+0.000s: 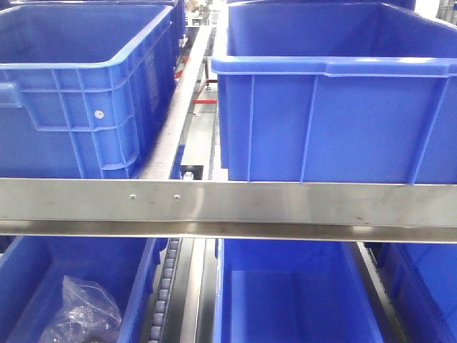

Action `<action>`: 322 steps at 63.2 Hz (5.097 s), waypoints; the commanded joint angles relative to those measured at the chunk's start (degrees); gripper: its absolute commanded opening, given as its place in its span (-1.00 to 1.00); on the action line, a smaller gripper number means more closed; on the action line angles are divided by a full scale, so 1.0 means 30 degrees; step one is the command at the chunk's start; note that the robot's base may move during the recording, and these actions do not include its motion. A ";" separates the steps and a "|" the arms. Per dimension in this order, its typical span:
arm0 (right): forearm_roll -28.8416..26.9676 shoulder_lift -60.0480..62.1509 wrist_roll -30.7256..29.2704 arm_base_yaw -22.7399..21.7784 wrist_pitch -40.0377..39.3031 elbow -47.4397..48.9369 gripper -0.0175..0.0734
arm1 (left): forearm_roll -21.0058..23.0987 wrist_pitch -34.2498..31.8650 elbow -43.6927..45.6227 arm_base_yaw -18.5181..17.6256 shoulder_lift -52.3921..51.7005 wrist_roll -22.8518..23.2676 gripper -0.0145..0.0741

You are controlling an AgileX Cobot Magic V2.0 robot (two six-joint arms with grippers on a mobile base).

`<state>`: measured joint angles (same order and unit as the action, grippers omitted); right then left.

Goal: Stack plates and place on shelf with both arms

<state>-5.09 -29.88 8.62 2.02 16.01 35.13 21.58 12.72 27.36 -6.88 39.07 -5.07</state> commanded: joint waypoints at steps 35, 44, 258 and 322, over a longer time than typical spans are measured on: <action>0.0042 0.0878 -0.0125 -0.0121 -0.0483 -0.0054 -0.49 | 0.0120 -0.1426 0.0561 -0.0100 -0.0047 -0.0018 -0.47; 0.0157 0.2917 -0.0125 -0.0121 -0.1480 -0.2849 -0.49 | 0.0120 -0.1426 0.0561 -0.0100 -0.0047 -0.0018 -0.47; 0.0157 1.0502 -0.0125 -0.0121 -0.4716 -1.1948 -0.49 | -0.4965 -0.4462 -0.9717 0.0997 -1.3470 -0.0292 -0.47; 0.0157 1.0502 -0.0125 -0.0121 -0.4716 -1.1948 -0.49 | -0.6294 -0.4796 -0.9717 0.1032 -1.3507 0.0378 -0.47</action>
<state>-5.09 0.57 8.62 2.02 7.41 -1.66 2.62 3.06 -0.59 -3.84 -0.30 -4.45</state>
